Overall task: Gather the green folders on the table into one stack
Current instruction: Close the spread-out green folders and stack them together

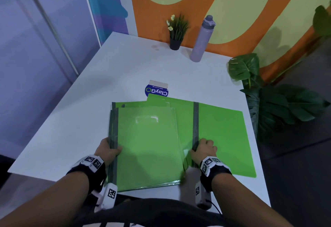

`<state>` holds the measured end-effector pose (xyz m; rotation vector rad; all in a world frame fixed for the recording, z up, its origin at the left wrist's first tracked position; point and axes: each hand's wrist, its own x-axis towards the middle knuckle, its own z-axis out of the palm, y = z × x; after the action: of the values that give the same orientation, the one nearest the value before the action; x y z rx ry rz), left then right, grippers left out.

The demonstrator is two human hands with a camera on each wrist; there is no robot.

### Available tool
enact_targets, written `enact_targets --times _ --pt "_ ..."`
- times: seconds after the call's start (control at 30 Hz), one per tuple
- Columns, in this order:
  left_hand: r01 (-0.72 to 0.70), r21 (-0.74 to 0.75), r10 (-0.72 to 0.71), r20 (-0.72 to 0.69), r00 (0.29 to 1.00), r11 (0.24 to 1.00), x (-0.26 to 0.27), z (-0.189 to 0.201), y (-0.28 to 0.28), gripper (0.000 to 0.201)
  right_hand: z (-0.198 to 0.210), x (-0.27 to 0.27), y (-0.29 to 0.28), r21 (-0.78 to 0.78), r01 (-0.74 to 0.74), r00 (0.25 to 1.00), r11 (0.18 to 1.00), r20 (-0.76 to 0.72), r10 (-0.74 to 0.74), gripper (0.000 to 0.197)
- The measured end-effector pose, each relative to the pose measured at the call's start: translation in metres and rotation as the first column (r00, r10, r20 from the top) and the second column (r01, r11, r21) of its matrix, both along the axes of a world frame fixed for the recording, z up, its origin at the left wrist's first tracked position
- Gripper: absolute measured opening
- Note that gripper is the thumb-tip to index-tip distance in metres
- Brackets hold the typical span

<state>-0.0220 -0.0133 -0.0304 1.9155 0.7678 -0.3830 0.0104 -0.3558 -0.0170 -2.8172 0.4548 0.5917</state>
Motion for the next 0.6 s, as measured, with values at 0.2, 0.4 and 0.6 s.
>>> enact_targets --times 0.2,0.4,0.6 --pt "-0.037 0.052 0.037 0.005 0.999 0.998 0.002 0.013 -0.004 0.063 0.004 0.009 -0.038 0.030 0.055 0.992 0.998 0.115 -0.058 0.039" --pt "-0.098 -0.056 0.098 -0.006 0.995 0.994 0.005 0.009 -0.011 0.062 0.010 0.006 -0.051 -0.127 0.026 1.000 0.992 0.016 -0.025 0.024" --pt "-0.160 -0.116 0.165 0.041 0.985 0.980 0.021 -0.015 -0.005 0.059 0.045 0.023 -0.054 -0.165 0.087 0.964 0.982 0.262 -0.041 0.006"
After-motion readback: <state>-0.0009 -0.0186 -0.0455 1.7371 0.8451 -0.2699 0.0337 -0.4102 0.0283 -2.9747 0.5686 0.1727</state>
